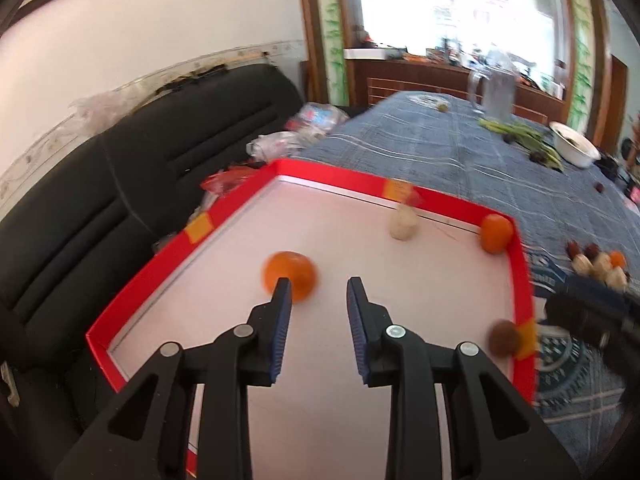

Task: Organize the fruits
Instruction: 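Place the pale chunk and brown kiwi into the red box with both grippers, then grasp a pale chunk with the left gripper while the right grasps a tan slice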

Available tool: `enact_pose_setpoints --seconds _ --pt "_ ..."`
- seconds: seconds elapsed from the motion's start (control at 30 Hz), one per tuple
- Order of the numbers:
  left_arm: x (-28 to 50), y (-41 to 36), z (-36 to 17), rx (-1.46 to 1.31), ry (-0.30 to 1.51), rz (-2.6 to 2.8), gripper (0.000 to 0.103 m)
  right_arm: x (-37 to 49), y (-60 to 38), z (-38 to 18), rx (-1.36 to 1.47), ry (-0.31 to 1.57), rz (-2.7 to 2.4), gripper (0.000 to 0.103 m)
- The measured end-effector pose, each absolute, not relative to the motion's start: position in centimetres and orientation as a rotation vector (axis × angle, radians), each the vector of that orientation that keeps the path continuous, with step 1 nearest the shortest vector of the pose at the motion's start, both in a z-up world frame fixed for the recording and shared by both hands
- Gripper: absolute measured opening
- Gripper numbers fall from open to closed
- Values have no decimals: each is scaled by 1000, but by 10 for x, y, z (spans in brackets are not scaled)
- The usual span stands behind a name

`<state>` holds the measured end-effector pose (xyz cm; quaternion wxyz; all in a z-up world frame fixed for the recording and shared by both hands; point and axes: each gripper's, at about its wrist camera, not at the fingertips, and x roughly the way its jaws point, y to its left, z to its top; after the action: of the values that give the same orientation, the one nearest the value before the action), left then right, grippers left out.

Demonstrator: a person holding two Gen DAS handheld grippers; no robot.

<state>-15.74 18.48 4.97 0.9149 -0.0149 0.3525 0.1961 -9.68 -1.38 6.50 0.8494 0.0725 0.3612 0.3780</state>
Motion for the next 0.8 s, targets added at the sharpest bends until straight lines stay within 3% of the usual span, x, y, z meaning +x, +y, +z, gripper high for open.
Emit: enact_pose_setpoints --seconds 0.13,0.2,0.23,0.53,0.57,0.63,0.73,0.8 --pt "-160 157 63 4 697 326 49 -96 -55 73 140 736 737 57" --pt "-159 137 70 34 680 270 65 -96 -76 72 112 735 697 57" --pt "-159 129 72 44 674 251 67 -96 -88 72 86 738 670 57" --pt "-148 58 73 104 725 33 68 -73 -140 50 -78 840 495 56" --pt "-148 52 72 108 733 19 68 -69 -140 47 -89 851 484 53" --pt "-146 43 70 119 752 -4 68 -61 -138 42 -111 877 461 36" --pt "-142 37 69 130 773 -25 68 -46 -136 33 -120 926 429 26" --pt "-139 35 70 130 784 -34 68 -42 -136 29 -105 937 435 25"
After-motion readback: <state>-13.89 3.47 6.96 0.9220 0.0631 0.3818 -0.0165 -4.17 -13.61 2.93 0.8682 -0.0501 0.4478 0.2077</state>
